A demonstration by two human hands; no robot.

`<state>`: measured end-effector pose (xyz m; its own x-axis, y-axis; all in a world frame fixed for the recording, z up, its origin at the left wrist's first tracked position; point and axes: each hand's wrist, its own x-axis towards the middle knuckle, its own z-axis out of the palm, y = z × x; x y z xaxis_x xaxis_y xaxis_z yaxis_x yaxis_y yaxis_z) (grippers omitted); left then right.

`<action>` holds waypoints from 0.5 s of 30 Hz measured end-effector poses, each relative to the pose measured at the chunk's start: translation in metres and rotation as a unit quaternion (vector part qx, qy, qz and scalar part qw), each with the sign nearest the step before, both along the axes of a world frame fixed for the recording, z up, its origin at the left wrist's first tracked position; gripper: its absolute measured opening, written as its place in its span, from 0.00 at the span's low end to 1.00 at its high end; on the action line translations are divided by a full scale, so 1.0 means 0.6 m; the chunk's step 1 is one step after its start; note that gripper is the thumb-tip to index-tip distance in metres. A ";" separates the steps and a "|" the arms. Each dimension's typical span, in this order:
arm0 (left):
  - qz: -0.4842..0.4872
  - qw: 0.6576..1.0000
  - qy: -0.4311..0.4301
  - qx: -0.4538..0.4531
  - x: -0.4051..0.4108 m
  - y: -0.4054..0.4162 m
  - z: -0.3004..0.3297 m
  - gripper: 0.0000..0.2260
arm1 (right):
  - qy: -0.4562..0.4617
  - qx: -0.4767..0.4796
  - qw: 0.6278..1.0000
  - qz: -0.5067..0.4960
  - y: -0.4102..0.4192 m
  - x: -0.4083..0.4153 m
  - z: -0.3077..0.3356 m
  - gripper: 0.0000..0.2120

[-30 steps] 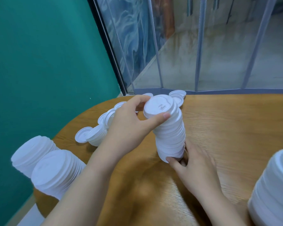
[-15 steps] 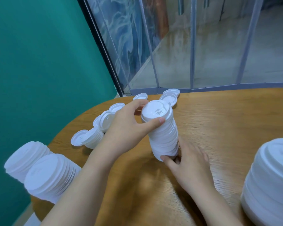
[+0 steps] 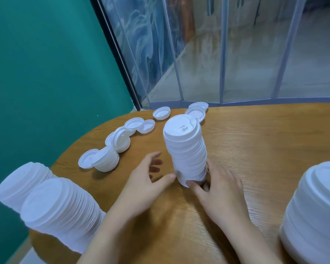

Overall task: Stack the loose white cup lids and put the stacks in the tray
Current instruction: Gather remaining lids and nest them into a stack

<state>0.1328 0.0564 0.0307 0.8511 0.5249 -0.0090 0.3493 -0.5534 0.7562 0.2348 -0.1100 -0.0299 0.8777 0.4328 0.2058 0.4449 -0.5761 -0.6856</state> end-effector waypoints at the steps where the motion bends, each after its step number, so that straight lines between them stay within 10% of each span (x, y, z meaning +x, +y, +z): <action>1: 0.011 1.000 -0.002 -0.008 0.000 -0.001 -0.017 0.24 | -0.001 -0.006 1.000 0.002 -0.001 0.000 0.000 0.21; 15: -0.030 0.996 -0.053 -0.068 0.027 -0.029 -0.054 0.15 | -0.020 -0.077 0.997 -0.011 -0.003 -0.019 0.014 0.16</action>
<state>0.1490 0.0389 -0.0015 0.8806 0.4737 0.0146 0.2331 -0.4599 0.8568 0.2235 -0.1119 -0.0212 0.8800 0.4423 0.1730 0.4556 -0.6834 -0.5704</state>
